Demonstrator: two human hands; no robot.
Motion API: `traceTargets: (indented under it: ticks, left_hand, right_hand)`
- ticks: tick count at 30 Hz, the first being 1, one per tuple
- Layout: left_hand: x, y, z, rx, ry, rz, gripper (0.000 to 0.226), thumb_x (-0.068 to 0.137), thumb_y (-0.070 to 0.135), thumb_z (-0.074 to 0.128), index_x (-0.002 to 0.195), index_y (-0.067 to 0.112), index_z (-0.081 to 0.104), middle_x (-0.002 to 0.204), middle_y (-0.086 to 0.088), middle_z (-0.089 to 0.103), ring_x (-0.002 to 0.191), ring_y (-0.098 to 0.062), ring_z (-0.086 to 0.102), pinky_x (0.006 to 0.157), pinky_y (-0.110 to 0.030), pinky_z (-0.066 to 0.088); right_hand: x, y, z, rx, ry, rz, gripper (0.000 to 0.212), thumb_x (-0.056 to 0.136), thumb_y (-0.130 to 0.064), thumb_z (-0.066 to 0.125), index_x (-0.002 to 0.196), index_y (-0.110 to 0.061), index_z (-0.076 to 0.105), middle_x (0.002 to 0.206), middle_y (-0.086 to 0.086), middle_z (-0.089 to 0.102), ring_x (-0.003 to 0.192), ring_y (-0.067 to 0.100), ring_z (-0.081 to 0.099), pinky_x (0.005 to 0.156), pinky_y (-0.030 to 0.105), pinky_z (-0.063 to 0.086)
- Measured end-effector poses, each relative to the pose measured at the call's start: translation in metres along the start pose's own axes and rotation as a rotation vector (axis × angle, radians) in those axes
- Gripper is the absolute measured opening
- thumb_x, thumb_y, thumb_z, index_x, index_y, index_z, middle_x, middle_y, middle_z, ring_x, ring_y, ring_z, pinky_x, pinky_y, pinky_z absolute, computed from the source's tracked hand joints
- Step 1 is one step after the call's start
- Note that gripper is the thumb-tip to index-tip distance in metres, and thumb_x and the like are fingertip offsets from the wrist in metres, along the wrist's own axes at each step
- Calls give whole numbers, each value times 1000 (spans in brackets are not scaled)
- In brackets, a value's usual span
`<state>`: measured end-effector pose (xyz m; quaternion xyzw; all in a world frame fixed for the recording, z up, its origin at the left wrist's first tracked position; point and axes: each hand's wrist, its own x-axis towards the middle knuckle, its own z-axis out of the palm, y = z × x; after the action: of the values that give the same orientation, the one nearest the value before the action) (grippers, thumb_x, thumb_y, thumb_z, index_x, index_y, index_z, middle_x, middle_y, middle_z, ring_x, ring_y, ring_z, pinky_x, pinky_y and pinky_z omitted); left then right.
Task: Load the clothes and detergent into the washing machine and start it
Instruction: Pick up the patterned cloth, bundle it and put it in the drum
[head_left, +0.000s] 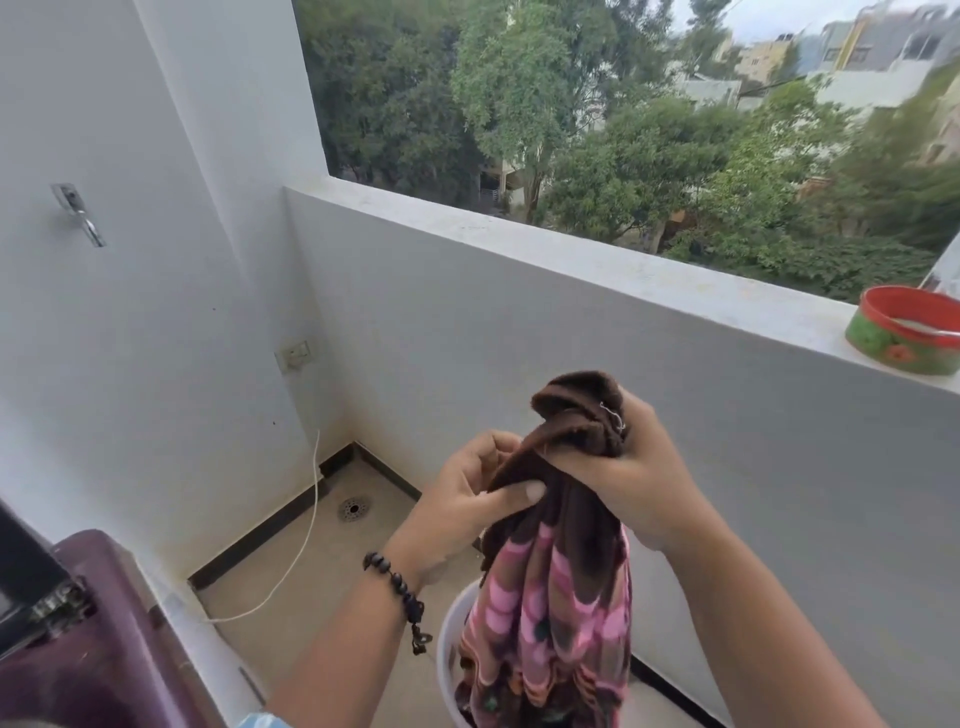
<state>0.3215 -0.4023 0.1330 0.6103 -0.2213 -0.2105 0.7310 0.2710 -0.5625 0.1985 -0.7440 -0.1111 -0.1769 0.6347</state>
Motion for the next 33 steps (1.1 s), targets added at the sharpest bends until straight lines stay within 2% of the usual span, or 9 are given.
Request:
traceTargets:
  ticks: [5, 9, 13, 16, 20, 23, 28, 30, 33]
  left_hand:
    - [0, -31, -7, 266, 24, -108, 15, 95, 15, 59, 107, 18, 69, 96, 5, 76, 91, -9, 71, 75, -21, 55]
    - [0, -55, -28, 440, 27, -180, 24, 93, 32, 64, 108, 16, 73, 104, 0, 75, 99, -13, 70, 92, -39, 55]
    - [2, -48, -43, 353, 22, -190, 42, 79, 40, 79, 96, 3, 67, 98, -14, 73, 94, -27, 69, 91, -47, 53]
    - [2, -27, -54, 251, 37, -121, 28, 77, 33, 80, 78, 12, 61, 77, -5, 66, 76, -16, 61, 71, -31, 50]
    - [-4, 12, -67, 58, 78, 29, 19, 82, 23, 77, 83, 12, 62, 75, 0, 67, 66, -7, 59, 60, -18, 49]
    - [-6, 37, -61, 36, 158, 123, 9, 79, 25, 75, 84, 18, 71, 82, -6, 69, 73, -9, 61, 65, -16, 50]
    - [0, 60, -10, 423, 103, 297, 16, 87, 13, 67, 89, 27, 75, 88, 9, 75, 86, -6, 68, 80, -22, 53]
    - [2, 64, 7, 570, 150, 398, 15, 86, 18, 67, 90, 30, 74, 84, 10, 74, 81, -7, 70, 78, -26, 56]
    - [5, 60, 6, 597, 303, 396, 16, 81, 29, 75, 91, 32, 62, 74, 7, 65, 62, -12, 63, 60, -29, 53]
  right_hand:
    - [-1, -30, -10, 77, -24, -92, 36, 71, -2, 72, 83, -35, 74, 85, -8, 74, 84, 11, 71, 74, 25, 55]
    - [-3, -50, -24, 176, 23, -159, 24, 64, -15, 80, 80, -32, 76, 81, -8, 74, 80, 12, 71, 71, 25, 55]
    - [-3, -51, -43, 200, 95, -139, 28, 70, -2, 74, 74, -30, 76, 74, -8, 71, 74, 10, 68, 68, 23, 54]
    - [-3, -41, -56, 121, 180, -107, 23, 71, -9, 75, 75, -31, 76, 76, -8, 71, 77, 11, 67, 73, 25, 55]
    - [-6, -27, -77, 77, 328, -22, 12, 67, -24, 76, 76, -32, 75, 73, -10, 70, 75, 9, 66, 69, 23, 54]
    - [-7, -18, -79, 189, 400, 22, 37, 56, -43, 85, 84, -25, 72, 78, -8, 71, 78, 10, 68, 71, 24, 56]
    - [-13, -4, -19, 240, 0, 118, 55, 81, -24, 74, 132, -27, 56, 129, 2, 65, 123, 20, 59, 104, 41, 48]
    - [-17, 1, 6, 252, -157, 199, 65, 82, -13, 71, 140, -33, 47, 129, -3, 64, 123, 16, 59, 103, 39, 49]
    - [-17, 1, 14, 195, -126, 216, 60, 81, -1, 73, 135, -20, 52, 120, 2, 69, 114, 18, 65, 99, 42, 52]
